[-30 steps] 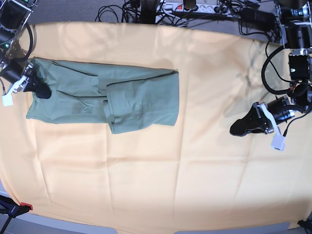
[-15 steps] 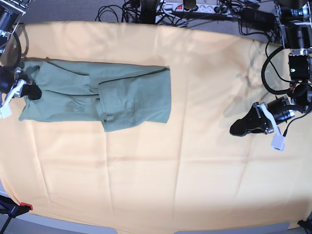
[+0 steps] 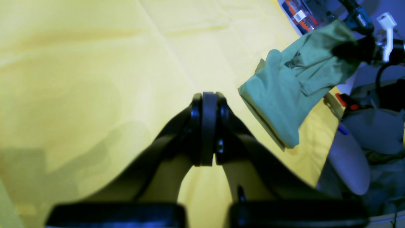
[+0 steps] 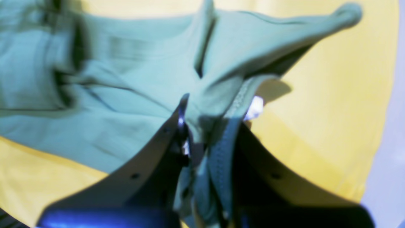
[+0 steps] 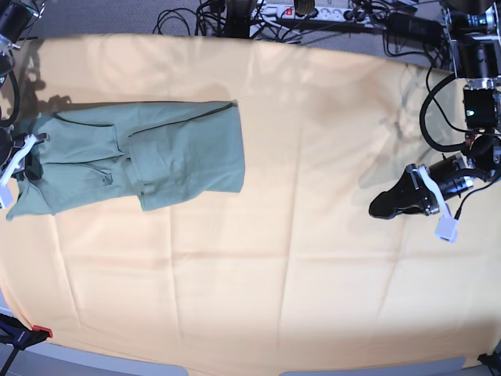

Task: Fold the T-shirt properly
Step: 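Lift the held strip end with the right gripper and fold it over the shirt, then press and smooth the folded bundle with the right gripper, then release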

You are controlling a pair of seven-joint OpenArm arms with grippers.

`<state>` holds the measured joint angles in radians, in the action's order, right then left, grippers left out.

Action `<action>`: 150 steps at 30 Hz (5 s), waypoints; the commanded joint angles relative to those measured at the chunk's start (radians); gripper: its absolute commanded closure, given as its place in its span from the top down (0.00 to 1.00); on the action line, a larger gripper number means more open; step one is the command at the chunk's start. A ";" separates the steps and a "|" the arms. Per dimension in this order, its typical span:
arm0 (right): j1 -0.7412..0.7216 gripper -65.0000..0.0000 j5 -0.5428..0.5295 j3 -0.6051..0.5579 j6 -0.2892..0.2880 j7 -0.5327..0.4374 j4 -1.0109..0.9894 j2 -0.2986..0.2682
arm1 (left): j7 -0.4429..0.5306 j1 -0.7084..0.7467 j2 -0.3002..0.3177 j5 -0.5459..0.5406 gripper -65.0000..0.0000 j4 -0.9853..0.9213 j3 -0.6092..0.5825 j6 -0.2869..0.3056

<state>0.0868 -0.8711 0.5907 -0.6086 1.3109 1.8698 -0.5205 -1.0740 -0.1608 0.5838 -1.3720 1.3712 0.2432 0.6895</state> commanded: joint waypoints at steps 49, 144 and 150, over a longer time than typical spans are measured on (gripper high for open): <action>-0.030 0.74 -0.085 -0.694 -0.089 -0.233 0.334 0.388 | 0.027 -0.017 -0.002 -0.032 0.00 0.014 0.008 0.009; 0.196 0.00 0.175 -0.780 -0.089 -0.365 0.388 0.420 | 0.015 -0.020 -0.002 -0.071 0.00 0.015 0.008 0.009; 0.090 0.06 0.338 -0.761 -0.089 -0.367 0.388 0.406 | -0.095 -0.038 0.000 -0.108 0.00 0.114 0.006 0.009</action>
<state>0.1848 -0.5156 -0.1741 -0.6960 0.9710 2.2421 -0.1085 -1.1809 -0.1795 0.5648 -1.4509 1.4689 0.2424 0.6895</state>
